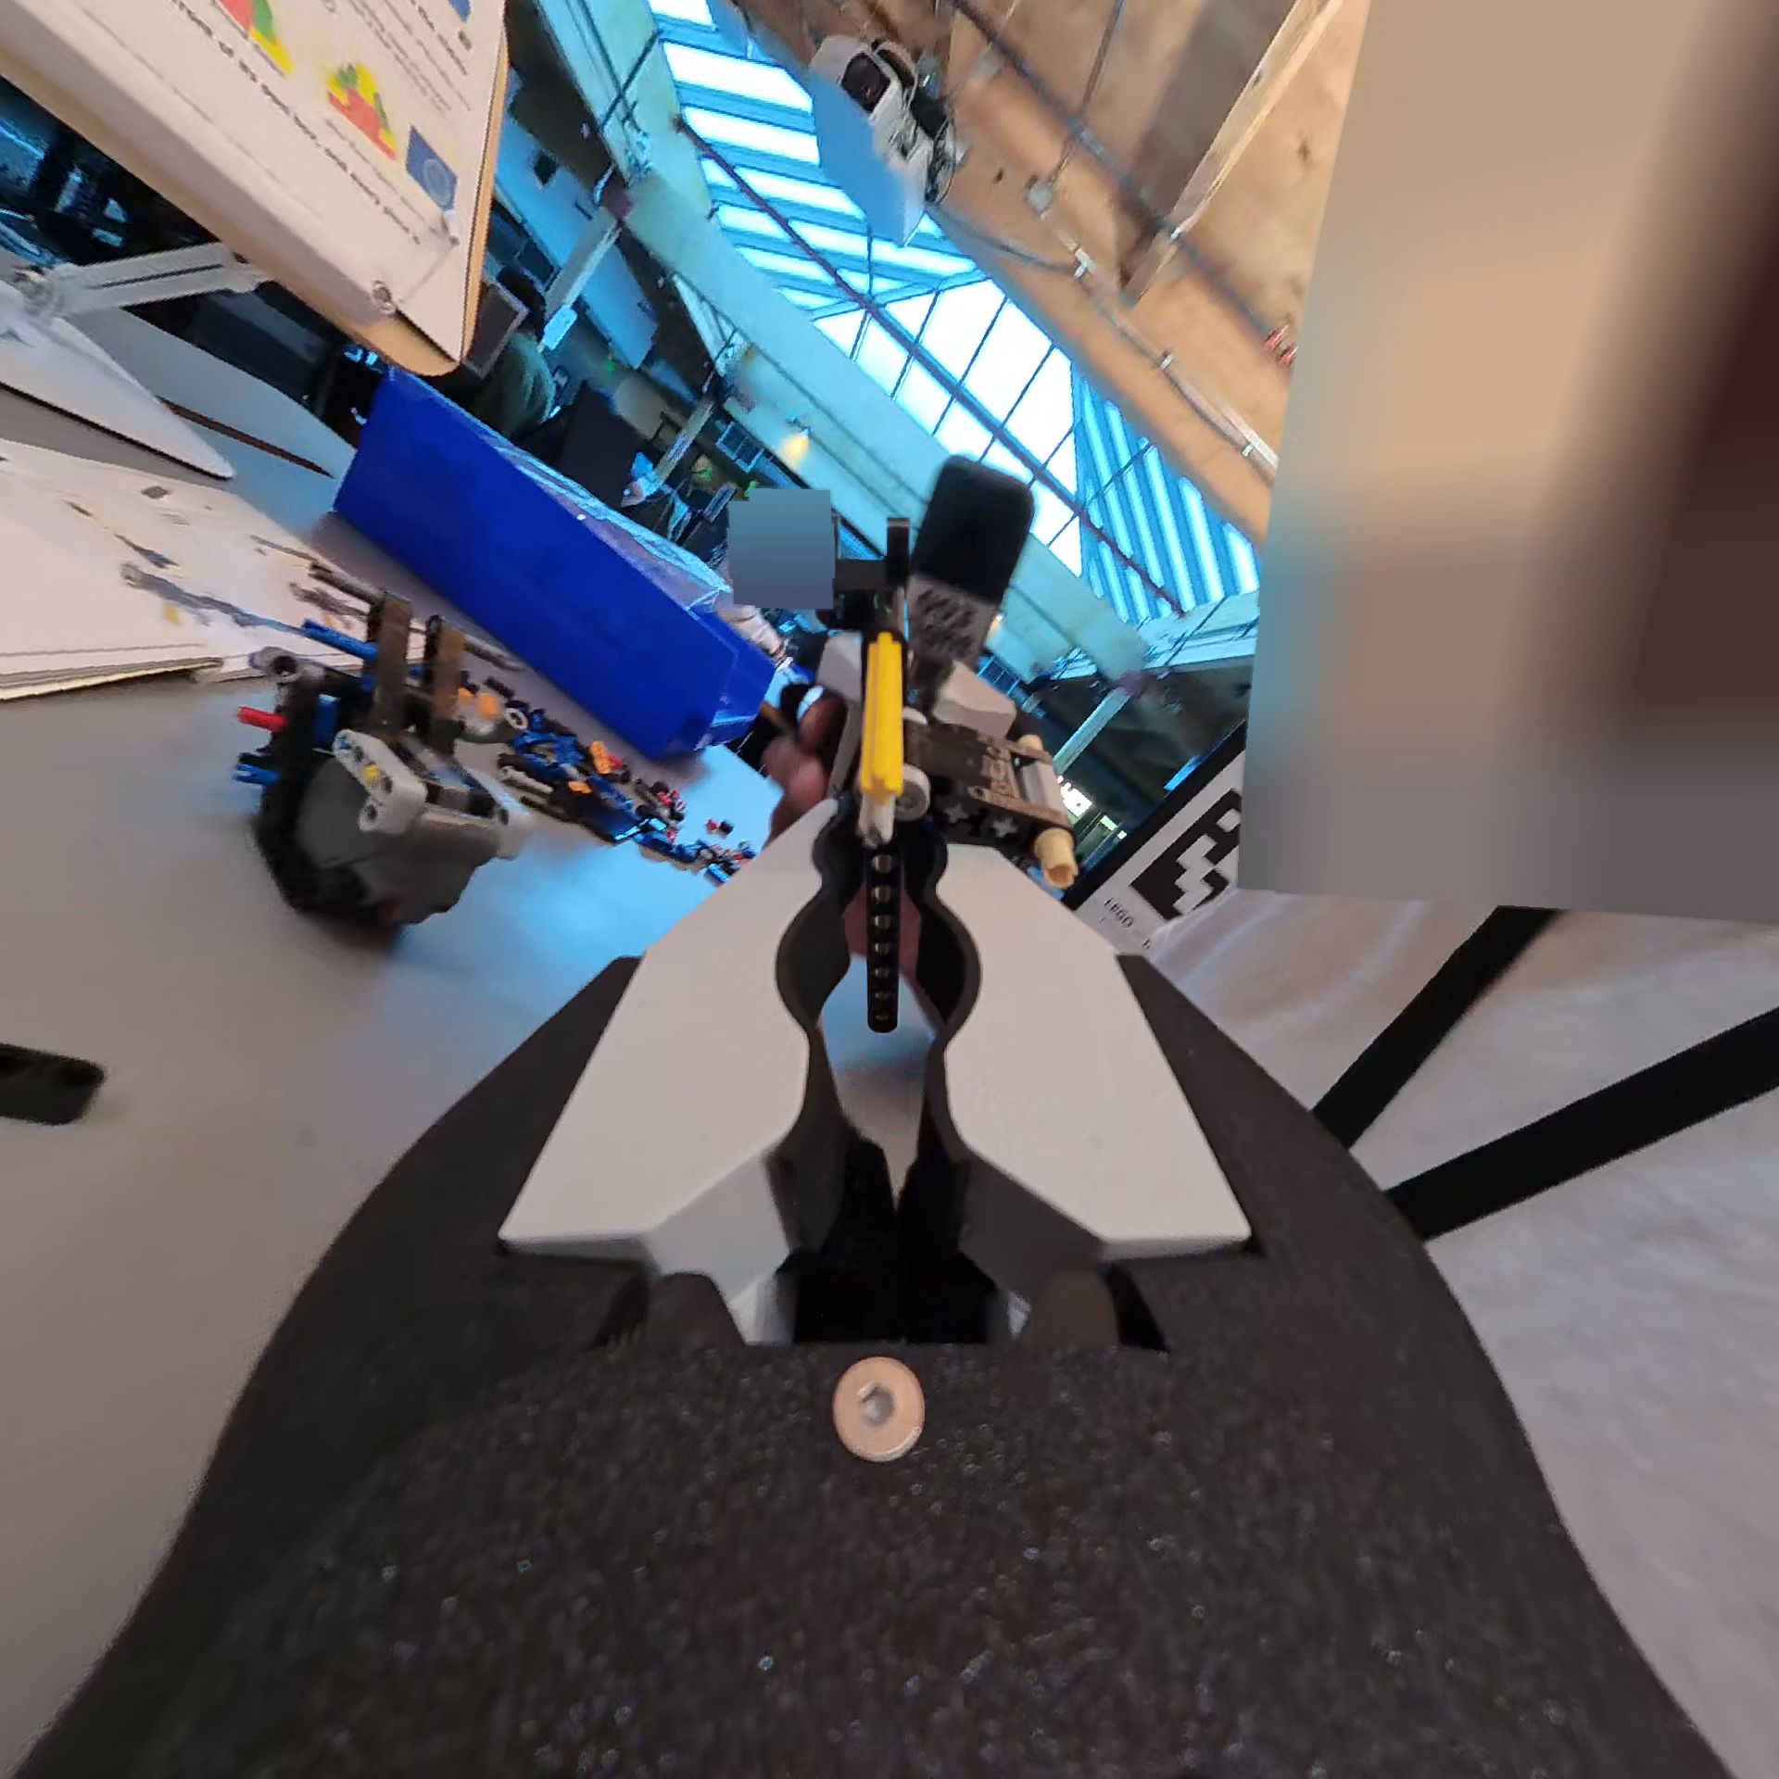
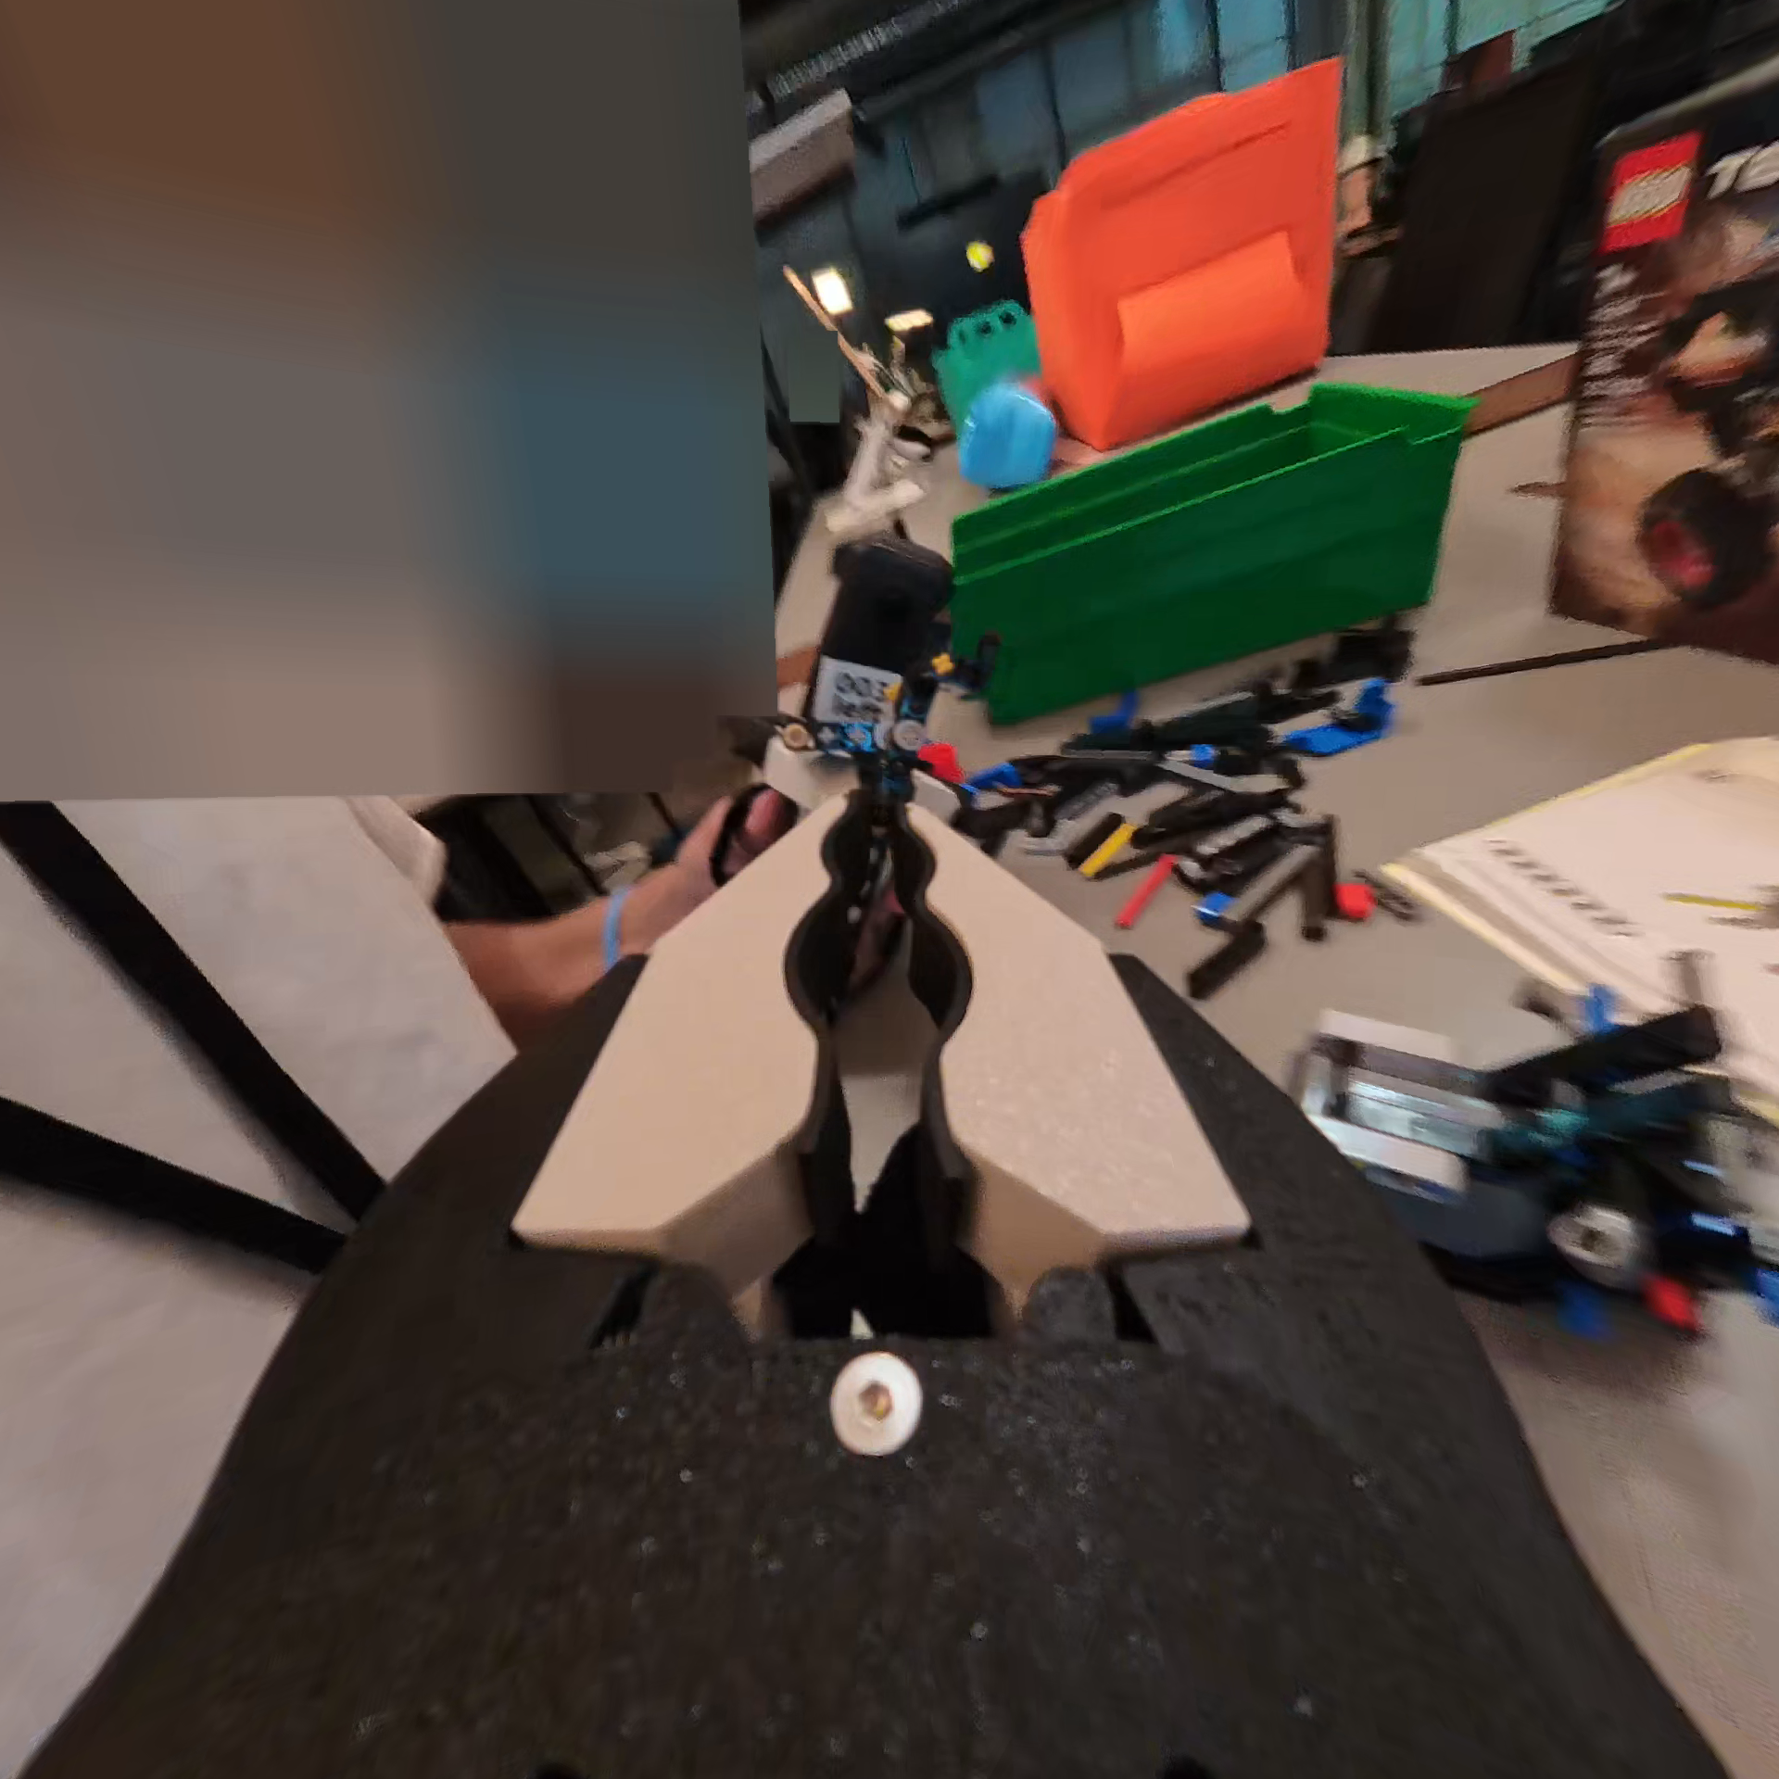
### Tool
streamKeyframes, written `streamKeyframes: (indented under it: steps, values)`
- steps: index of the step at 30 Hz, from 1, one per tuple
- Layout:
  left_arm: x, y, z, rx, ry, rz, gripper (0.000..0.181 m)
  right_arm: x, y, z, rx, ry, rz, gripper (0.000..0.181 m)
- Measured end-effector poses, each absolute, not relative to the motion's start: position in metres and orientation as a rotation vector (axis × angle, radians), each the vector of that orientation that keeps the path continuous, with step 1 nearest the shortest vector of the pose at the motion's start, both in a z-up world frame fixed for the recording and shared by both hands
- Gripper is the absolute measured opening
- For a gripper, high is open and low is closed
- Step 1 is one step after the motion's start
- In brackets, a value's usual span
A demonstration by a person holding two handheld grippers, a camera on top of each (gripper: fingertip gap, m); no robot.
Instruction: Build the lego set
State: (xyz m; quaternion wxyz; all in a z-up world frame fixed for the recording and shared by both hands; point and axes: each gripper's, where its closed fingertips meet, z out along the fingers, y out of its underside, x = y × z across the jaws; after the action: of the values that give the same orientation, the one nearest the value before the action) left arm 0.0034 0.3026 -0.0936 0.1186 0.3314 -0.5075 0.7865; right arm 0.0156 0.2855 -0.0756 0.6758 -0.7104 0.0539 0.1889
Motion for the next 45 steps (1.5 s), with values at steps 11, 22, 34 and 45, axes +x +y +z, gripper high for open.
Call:
streamKeyframes:
  steps: [11,22,34,45]
  values:
    - [0.0,0.293,-0.094,0.934,-1.467,2.248,0.004,0.005,0.302,-0.09,-1.599,0.133,0.481,0.003]
    - [0.0,0.288,-0.097,0.939,-1.498,2.214,0.005,0.006,0.295,-0.094,-1.61,0.127,0.497,0.003]
    - [0.0,0.29,-0.096,0.931,-1.466,2.214,0.005,0.0,0.295,-0.097,-1.646,0.074,0.486,0.003]
    - [-0.003,0.284,-0.1,0.904,-1.45,2.099,0.005,-0.002,0.29,-0.106,-1.772,-0.117,0.336,0.003]
